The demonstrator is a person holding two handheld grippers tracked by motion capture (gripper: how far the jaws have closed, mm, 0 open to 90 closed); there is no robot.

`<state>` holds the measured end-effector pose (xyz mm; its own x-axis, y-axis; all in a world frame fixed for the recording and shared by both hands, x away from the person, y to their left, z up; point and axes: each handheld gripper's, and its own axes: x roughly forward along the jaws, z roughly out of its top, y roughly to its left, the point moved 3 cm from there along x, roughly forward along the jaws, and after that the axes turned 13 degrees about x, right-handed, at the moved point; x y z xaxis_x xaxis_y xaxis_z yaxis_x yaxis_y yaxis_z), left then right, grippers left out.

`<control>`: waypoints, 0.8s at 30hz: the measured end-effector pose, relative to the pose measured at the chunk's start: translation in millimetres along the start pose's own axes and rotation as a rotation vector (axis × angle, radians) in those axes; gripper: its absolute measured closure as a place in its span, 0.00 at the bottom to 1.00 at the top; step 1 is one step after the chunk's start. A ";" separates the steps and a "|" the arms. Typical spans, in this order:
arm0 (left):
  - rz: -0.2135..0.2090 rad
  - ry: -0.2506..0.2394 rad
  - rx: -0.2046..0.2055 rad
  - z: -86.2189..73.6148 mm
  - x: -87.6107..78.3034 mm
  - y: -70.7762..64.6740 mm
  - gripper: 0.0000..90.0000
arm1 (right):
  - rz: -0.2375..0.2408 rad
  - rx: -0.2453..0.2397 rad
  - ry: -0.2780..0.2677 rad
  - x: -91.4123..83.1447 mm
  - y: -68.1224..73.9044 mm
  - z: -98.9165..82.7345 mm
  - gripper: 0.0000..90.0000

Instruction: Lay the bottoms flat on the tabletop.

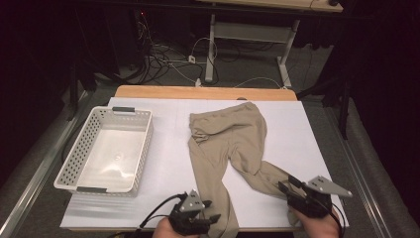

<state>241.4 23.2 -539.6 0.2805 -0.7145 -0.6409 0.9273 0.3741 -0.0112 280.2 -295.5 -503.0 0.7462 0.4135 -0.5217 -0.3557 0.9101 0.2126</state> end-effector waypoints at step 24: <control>0.038 -0.043 -0.020 -37.5 -48.0 -21.0 0.60 | -0.132 0.067 0.047 -27.6 -23.4 -39.1 0.50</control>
<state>199.1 71.8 -537.4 0.3259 -0.7243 -0.6077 0.9108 0.4128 -0.0036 245.9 -329.3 -525.8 0.7562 0.2902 -0.5865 -0.2168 0.9568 0.1939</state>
